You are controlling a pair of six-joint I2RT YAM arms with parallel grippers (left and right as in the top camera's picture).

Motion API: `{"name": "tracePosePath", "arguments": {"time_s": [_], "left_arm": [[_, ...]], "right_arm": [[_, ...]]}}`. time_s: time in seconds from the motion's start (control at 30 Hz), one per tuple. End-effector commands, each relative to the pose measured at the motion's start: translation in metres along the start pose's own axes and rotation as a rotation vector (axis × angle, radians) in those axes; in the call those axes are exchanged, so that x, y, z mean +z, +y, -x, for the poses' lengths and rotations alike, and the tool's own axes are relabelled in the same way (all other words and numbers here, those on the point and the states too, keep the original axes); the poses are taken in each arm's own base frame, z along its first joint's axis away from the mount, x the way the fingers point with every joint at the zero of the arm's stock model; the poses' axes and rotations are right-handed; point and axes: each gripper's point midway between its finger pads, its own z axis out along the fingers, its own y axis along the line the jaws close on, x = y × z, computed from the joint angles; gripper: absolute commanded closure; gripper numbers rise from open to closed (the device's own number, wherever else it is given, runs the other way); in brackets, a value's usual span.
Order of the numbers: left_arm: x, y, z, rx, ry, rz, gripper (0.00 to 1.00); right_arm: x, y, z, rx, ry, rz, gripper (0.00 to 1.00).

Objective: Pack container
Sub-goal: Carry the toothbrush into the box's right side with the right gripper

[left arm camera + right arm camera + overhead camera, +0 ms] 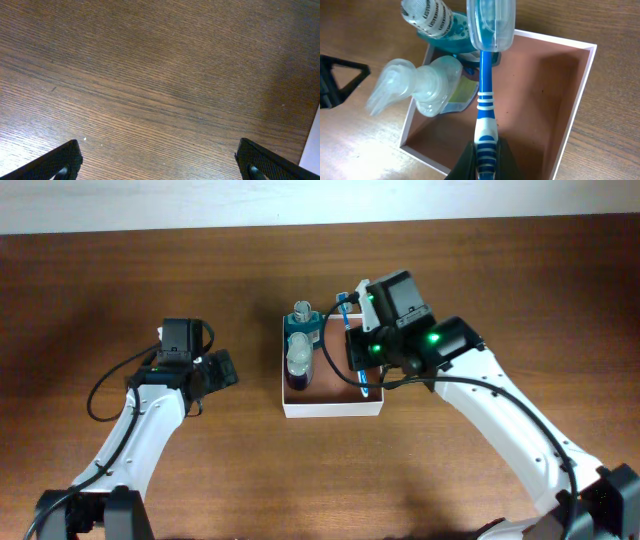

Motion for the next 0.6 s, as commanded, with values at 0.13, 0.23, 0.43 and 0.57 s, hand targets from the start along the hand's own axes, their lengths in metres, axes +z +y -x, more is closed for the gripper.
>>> {"name": "tracePosePath", "arguments": {"time_s": [0.13,0.23,0.43,0.57], "left_arm": [[0.003,0.003,-0.003,0.007,0.009,0.012,0.01],[0.003,0.003,-0.003,0.007,0.01,0.012,0.01],[0.003,0.003,-0.003,0.007,0.01,0.012,0.01],[0.003,0.003,-0.003,0.007,0.009,0.012,0.01]], "right_arm": [[0.021,-0.009,0.003,0.036,0.005,-0.066,0.96],[0.029,-0.01,0.002,0.041,0.016,-0.07,0.96],[0.045,-0.015,-0.004,0.047,0.047,-0.085,0.96],[0.054,-0.019,-0.005,0.048,0.058,-0.097,0.96]]}}
